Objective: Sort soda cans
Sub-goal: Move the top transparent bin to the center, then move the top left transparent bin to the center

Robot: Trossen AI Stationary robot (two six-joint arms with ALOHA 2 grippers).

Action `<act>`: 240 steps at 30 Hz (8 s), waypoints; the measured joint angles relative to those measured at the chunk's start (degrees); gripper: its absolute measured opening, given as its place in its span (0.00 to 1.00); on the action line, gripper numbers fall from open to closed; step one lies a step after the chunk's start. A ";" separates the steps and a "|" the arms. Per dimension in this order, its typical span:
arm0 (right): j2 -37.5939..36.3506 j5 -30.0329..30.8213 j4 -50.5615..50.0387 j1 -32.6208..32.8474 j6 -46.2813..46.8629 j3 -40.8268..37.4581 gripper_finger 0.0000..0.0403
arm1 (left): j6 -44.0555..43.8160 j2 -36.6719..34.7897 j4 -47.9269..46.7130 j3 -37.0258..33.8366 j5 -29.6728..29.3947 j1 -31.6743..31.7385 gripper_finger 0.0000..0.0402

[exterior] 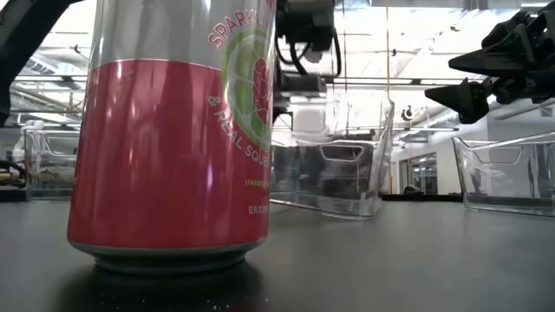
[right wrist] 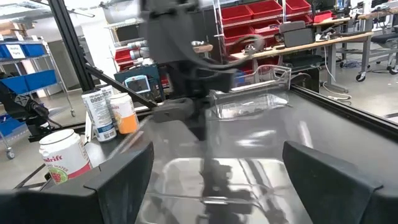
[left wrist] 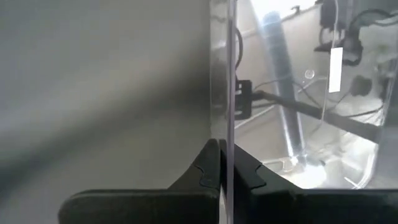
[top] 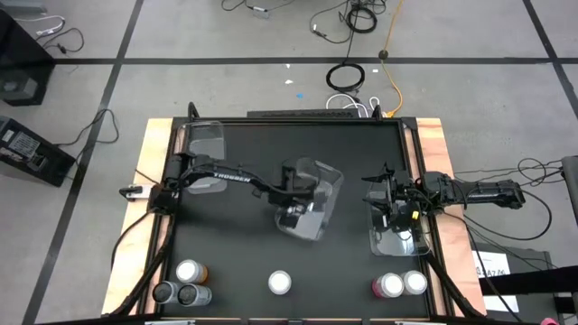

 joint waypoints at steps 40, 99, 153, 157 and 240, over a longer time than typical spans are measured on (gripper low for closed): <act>0.01 -0.02 0.01 0.01 0.00 -0.01 0.87 | -34.92 0.12 7.25 0.01 -3.12 -11.51 0.03; -0.01 0.00 0.01 -0.01 0.00 -0.01 0.87 | -26.79 0.44 0.99 8.17 -5.88 -13.64 0.28; 0.73 -0.02 0.01 0.01 0.00 0.01 0.87 | 20.28 -40.12 5.40 -36.87 -14.28 33.59 0.64; 0.73 -0.01 0.01 0.00 0.00 0.01 0.87 | 22.00 -40.09 14.20 -41.05 -10.00 35.89 0.64; 0.75 0.00 0.01 0.00 0.00 0.01 0.87 | -34.00 -8.23 9.31 -13.22 -8.70 -10.25 0.02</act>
